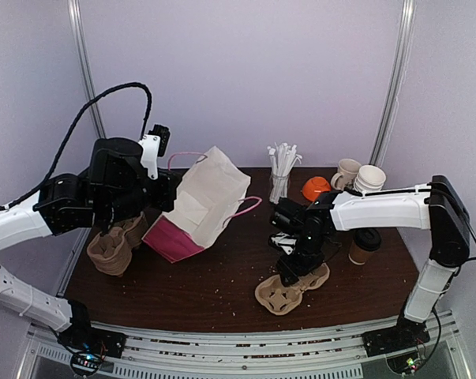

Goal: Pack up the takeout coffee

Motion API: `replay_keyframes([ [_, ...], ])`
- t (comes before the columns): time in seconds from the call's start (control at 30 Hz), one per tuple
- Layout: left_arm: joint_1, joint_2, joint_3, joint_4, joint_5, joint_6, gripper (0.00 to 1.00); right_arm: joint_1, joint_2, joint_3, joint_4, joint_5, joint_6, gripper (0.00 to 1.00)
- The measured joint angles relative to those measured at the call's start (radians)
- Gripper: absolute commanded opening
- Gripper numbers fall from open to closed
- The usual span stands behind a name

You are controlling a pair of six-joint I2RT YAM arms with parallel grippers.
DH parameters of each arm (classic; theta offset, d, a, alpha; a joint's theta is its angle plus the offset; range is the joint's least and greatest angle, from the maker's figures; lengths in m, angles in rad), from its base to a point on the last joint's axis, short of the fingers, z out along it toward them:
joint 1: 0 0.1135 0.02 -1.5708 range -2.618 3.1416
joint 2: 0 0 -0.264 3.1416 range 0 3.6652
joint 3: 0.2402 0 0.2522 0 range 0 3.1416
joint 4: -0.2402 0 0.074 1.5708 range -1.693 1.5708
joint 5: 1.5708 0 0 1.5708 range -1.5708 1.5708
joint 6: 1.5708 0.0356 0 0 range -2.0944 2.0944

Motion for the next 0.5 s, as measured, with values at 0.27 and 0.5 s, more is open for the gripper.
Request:
replay_keyframes([
  [0.27,0.007,-0.005,-0.011,-0.024,0.005,-0.015,0.0,0.0,0.006,-0.048,0.016,-0.014,0.001,0.48],
  [0.5,0.007,-0.006,-0.013,-0.024,0.011,-0.026,0.0,0.0,0.006,-0.064,0.035,-0.018,0.008,0.37],
])
